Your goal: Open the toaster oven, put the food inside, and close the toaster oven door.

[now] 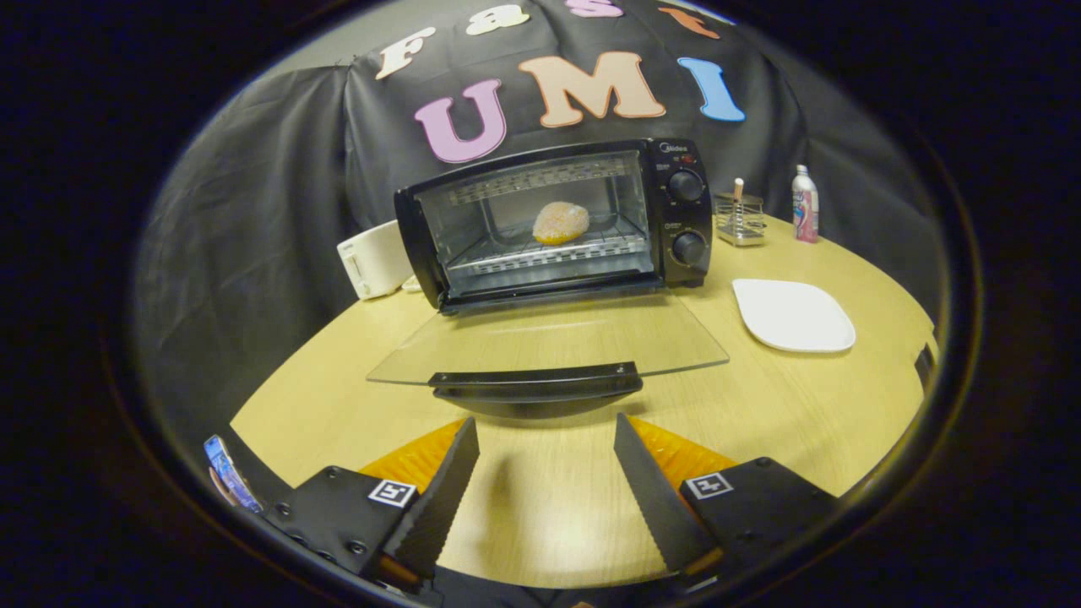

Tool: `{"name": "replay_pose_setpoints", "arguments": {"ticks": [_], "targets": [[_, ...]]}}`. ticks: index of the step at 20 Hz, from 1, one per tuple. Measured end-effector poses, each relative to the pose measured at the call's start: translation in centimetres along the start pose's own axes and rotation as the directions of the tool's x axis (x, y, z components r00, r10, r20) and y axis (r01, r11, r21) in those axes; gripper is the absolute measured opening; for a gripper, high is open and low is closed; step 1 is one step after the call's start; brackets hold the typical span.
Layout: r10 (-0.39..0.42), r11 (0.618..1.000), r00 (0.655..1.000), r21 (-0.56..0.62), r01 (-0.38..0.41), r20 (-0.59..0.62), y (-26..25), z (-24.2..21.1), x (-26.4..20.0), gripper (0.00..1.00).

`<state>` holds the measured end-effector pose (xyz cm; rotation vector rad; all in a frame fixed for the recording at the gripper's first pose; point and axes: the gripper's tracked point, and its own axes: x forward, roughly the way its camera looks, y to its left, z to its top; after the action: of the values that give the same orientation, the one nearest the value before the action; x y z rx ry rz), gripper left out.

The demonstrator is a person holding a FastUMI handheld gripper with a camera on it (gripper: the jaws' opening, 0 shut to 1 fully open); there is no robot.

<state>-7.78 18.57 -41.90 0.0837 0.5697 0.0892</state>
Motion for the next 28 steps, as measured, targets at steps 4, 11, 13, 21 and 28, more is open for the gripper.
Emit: {"name": "replay_pose_setpoints", "arguments": {"ticks": [4, 11, 13, 21, 28], "targets": [[-0.054, 0.999, 0.998, -0.007, 0.054, 0.029, -0.1, 1.0, 0.9, 1.00], [-0.054, 0.999, 0.997, 0.003, 0.054, 0.056, -0.3, 2.3, 0.4, 0.99], [-0.046, 0.999, 0.996, 0.007, 0.045, 0.073, 0.0, 3.5, 0.3, 0.99], [-0.009, 1.000, 0.977, 0.012, 0.007, 0.211, 1.1, 10.5, -0.1, 1.00], [-0.005, 1.000, 0.958, 0.011, 0.002, 0.287, 1.9, 18.1, 2.7, 0.99]]}}
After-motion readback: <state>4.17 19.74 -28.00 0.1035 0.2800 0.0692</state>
